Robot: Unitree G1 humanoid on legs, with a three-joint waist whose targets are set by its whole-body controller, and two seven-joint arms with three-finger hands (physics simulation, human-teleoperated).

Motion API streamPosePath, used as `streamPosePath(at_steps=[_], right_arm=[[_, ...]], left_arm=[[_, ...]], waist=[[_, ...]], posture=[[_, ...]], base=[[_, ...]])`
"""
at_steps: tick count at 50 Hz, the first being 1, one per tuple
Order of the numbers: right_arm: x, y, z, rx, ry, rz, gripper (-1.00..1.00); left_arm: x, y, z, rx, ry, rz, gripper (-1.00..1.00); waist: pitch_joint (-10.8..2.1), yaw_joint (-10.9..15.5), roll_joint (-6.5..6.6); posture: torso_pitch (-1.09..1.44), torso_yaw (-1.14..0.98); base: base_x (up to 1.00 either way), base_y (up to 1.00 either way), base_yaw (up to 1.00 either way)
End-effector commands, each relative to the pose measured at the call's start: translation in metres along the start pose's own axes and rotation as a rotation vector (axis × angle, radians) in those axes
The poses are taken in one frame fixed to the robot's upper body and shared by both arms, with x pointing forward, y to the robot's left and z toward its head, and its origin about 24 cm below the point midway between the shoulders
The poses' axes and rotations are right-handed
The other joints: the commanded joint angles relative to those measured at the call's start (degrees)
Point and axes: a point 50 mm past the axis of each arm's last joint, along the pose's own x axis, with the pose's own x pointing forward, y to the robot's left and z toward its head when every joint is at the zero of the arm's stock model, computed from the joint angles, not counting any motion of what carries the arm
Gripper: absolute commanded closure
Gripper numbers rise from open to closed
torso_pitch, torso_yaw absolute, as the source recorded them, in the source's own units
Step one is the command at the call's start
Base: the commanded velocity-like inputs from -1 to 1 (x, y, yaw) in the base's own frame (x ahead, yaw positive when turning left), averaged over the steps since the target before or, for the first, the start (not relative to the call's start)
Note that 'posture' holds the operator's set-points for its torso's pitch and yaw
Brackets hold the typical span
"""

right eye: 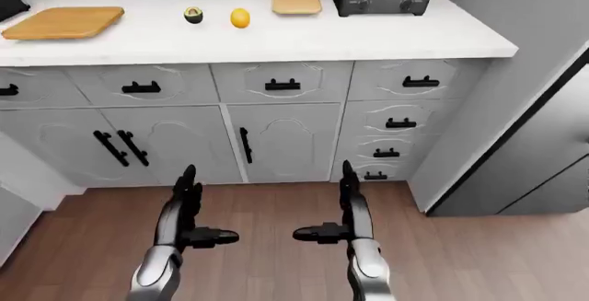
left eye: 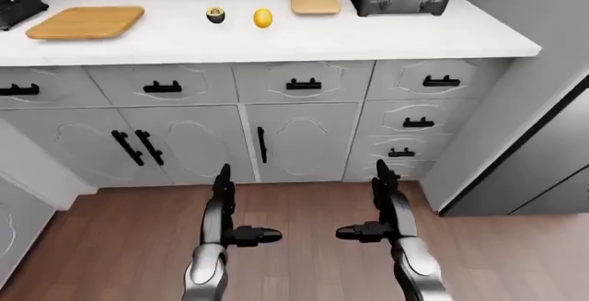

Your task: Place the avocado and the orange on separate cutting boards.

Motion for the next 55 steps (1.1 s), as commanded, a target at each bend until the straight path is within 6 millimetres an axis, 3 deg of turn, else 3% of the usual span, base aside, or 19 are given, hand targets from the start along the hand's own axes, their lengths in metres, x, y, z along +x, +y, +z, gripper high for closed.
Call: streamPosePath(at_steps=[1,3,5,8,18,22,24,29,30,31,33,35,42,45,46,47,50,52,55], right_arm=[[-0.001,0.003,0.042,-0.001,-0.186,0.022,-1.0],[0.0,0.002,0.041,-0.006,-0.197,0.015,-1.0],[-0.002,0.001,0.044,-0.015,-0.207,0.015,-1.0],[-0.003,0.004,0.054,-0.022,-0.221,0.025,-1.0],[-0.016,0.006,0.135,-0.044,-0.325,0.032,-1.0],[-0.026,0.012,0.146,-0.009,-0.371,0.098,-1.0],[-0.028,0.013,0.151,0.015,-0.384,0.107,-1.0],[-0.037,0.012,0.162,0.025,-0.424,0.122,-1.0],[-0.037,0.012,0.163,0.029,-0.429,0.119,-1.0],[-0.038,0.011,0.167,0.028,-0.431,0.108,-1.0],[-0.043,0.011,0.174,0.024,-0.453,0.099,-1.0],[-0.046,0.012,0.175,0.014,-0.463,0.113,-1.0],[-0.051,0.011,0.181,0.011,-0.485,0.121,-1.0],[-0.05,0.011,0.183,0.0,-0.484,0.119,-1.0],[-0.05,0.011,0.184,-0.004,-0.484,0.119,-1.0],[-0.051,0.011,0.185,-0.011,-0.483,0.119,-1.0],[-0.051,0.013,0.188,-0.025,-0.485,0.12,-1.0],[-0.051,0.014,0.189,-0.034,-0.492,0.131,-1.0],[-0.054,0.016,0.194,-0.042,-0.501,0.135,-1.0]], left_arm=[[-0.001,-0.005,0.043,0.003,-0.18,-0.022,-1.0],[-0.003,-0.004,0.045,0.013,-0.189,-0.012,-1.0],[-0.007,-0.006,0.048,0.016,-0.19,-0.029,-1.0],[-0.007,-0.004,0.058,0.023,-0.204,-0.031,-1.0],[-0.021,0.005,0.159,0.05,-0.347,-0.02,-1.0],[-0.028,0.006,0.173,0.059,-0.373,-0.023,-1.0],[-0.029,0.006,0.176,0.047,-0.365,-0.03,-1.0],[-0.031,0.005,0.183,0.06,-0.379,-0.036,-1.0],[-0.032,0.004,0.184,0.066,-0.382,-0.04,-1.0],[-0.033,0.004,0.189,0.068,-0.388,-0.043,-1.0],[-0.032,0.004,0.196,0.067,-0.399,-0.045,-1.0],[-0.032,0.005,0.199,0.059,-0.406,-0.044,-1.0],[-0.036,0.005,0.198,0.049,-0.409,-0.049,-1.0],[-0.036,0.005,0.2,0.048,-0.411,-0.049,-1.0],[-0.037,0.005,0.202,0.048,-0.414,-0.05,-1.0],[-0.039,0.005,0.203,0.05,-0.419,-0.051,-1.0],[-0.039,0.008,0.204,0.052,-0.424,-0.046,-1.0],[-0.041,0.009,0.206,0.054,-0.429,-0.045,-1.0],[-0.044,0.01,0.21,0.058,-0.435,-0.045,-1.0]], waist=[[-0.05,-0.1,-0.45],[-3.62,0.4,-0.06],[-1.23,0.3,-0.42],[-4.25,0.4,-0.46],[-5.03,0.5,-0.11],[-5.84,2.1,0.12],[-4.15,1.3,-0.16],[-3.99,0.6,0.28],[-3.07,1.1,-1.01],[-2.53,1.4,0.05],[-5.28,1.2,1.03],[-0.23,1.0,1.63],[-1.41,2.2,-0.49],[-2.16,2.3,-4.57],[-1.09,1.8,-4.94],[-0.88,2.1,-2.87],[-3.05,1.6,-2.94],[-2.92,2.2,-4.12],[-2.54,2.5,-3.07]], posture=[[0.0,0.0],[0.0,0.0],[0.0,0.0],[0.0,0.0],[0.0,0.0],[0.0,0.0],[0.0,0.0],[0.0,0.0],[0.0,0.0],[0.0,0.0],[0.0,0.0],[0.0,0.0],[0.0,0.0],[0.0,0.0],[0.0,0.0],[0.0,0.0],[0.0,0.0],[0.0,0.0],[0.0,0.0]], base=[[0.0,0.0,0.0],[0.0,0.0,0.0],[0.0,0.0,0.0],[0.0,0.0,0.0],[0.0,0.0,0.0],[0.0,0.0,0.25],[0.0,0.0,1.0],[0.0,0.13,0.8],[0.0,0.19,0.0],[0.0,0.0,0.0],[0.21,0.0,0.0],[0.76,0.0,0.0],[0.81,0.0,0.0],[0.82,0.0,0.0],[0.83,0.0,0.0],[0.81,0.0,0.0],[0.78,0.08,0.0],[0.53,0.47,0.0],[0.43,0.54,0.0]])
